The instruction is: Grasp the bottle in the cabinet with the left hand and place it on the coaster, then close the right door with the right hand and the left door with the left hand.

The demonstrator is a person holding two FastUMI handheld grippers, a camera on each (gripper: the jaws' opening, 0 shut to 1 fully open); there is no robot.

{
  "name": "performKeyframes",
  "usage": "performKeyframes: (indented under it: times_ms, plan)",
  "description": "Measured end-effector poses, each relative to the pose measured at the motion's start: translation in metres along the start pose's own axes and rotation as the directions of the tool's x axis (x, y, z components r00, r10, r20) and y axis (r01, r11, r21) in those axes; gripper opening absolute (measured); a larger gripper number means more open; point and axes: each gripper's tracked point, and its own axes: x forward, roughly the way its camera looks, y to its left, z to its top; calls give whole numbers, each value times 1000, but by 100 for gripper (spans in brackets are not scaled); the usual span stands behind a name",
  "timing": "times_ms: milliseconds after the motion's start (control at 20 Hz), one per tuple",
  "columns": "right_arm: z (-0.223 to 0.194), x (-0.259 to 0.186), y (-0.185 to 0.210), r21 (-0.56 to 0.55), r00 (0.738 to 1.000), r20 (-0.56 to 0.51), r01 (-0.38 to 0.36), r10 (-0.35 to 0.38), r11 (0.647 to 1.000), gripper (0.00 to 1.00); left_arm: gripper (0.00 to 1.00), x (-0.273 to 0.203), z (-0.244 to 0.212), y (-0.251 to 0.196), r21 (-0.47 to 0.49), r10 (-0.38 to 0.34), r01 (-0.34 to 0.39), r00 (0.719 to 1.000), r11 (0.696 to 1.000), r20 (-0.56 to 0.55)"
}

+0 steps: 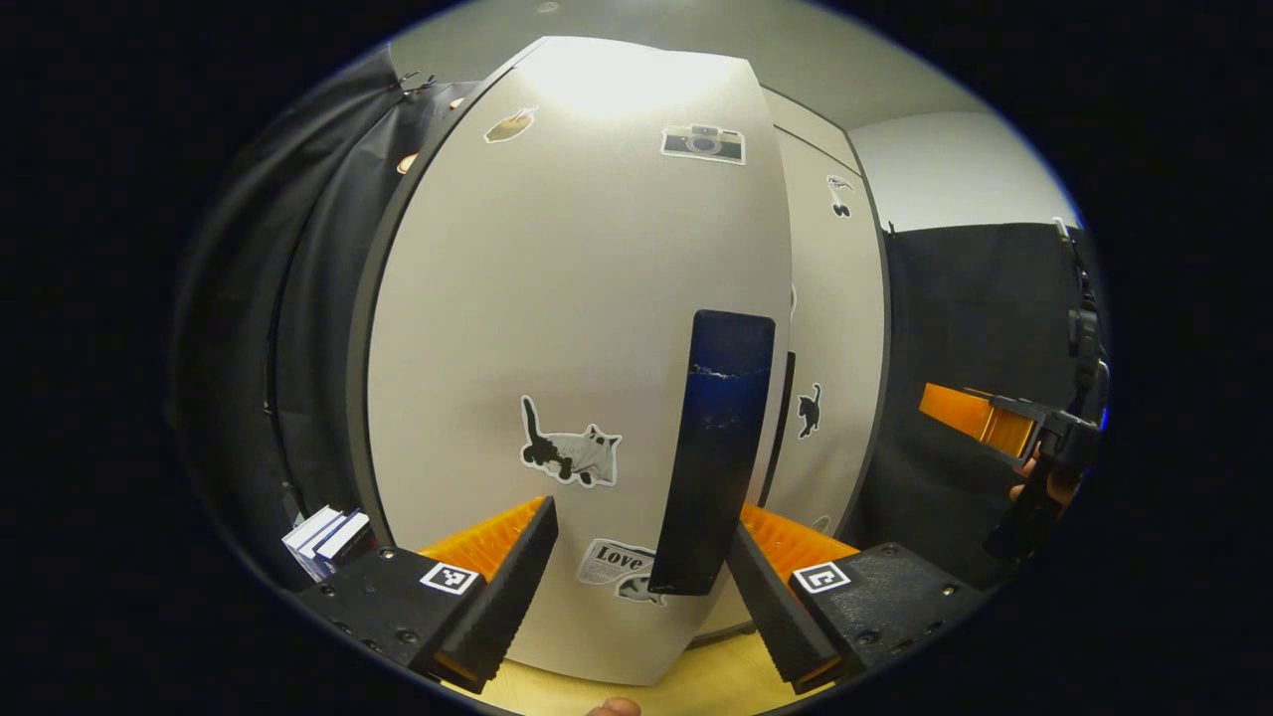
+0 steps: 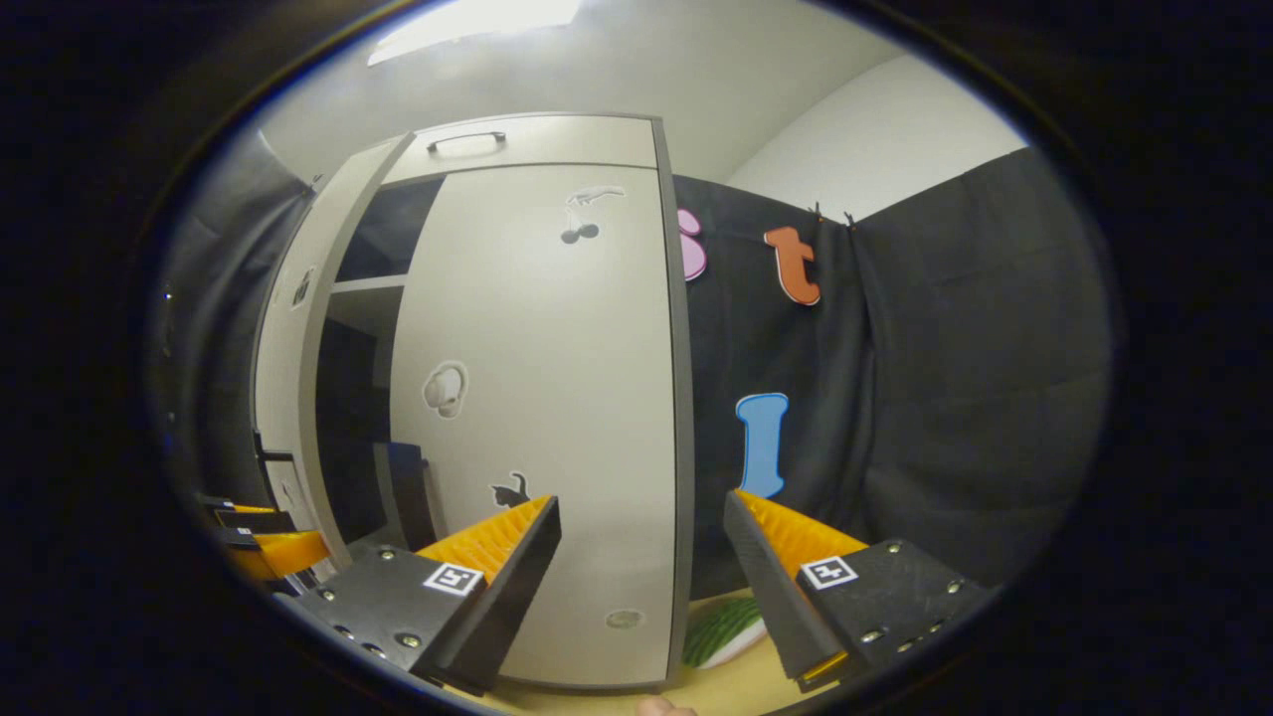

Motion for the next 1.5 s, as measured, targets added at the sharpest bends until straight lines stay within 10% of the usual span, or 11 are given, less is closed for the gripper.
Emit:
performKeyframes:
  times_ms: [1500]
  plan:
    - [-11, 9, 13, -11, 999, -1, -52, 52, 999, 100, 99, 26, -2, -3, 67, 42, -41, 999, 997, -12]
